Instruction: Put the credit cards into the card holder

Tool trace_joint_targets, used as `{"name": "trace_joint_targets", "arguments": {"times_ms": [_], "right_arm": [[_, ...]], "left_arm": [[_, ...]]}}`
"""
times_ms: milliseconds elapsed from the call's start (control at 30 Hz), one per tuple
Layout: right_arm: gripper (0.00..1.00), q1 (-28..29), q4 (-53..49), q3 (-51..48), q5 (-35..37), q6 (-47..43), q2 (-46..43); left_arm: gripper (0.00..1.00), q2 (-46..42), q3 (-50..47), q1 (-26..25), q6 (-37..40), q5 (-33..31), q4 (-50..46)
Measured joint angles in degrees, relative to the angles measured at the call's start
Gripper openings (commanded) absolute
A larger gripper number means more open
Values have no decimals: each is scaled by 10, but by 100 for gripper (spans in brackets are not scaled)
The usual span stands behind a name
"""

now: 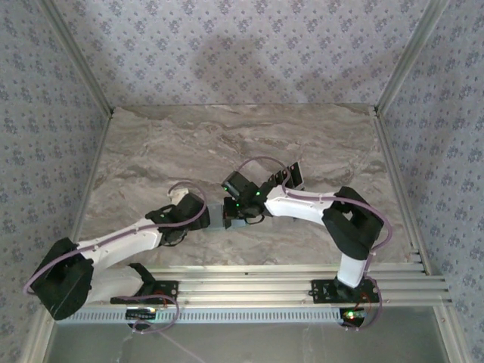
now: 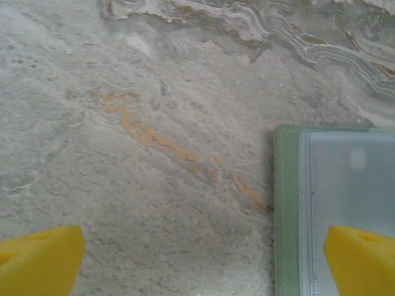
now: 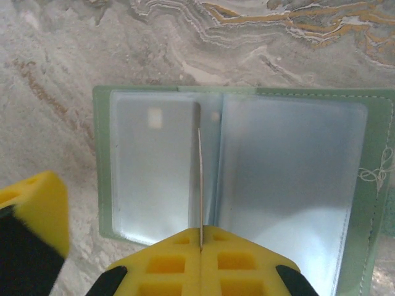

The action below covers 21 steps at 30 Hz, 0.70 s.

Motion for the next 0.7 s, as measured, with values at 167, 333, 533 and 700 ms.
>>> {"name": "trace_joint_targets", "arguments": {"times_ms": [167, 333, 533, 700], "right_arm": [[0, -17, 4, -7, -17, -10, -29], [0, -39, 9, -11, -24, -19, -40], [0, -58, 14, -39, -25, -21, -37], [0, -65, 25, -68, -26, -21, -33]], "left_arm": [[100, 38, 17, 0, 17, 14, 11], [100, 64, 37, 0, 24, 21, 23], [100, 83, 43, 0, 29, 23, 27], [100, 90, 43, -1, 29, 25, 27]]}}
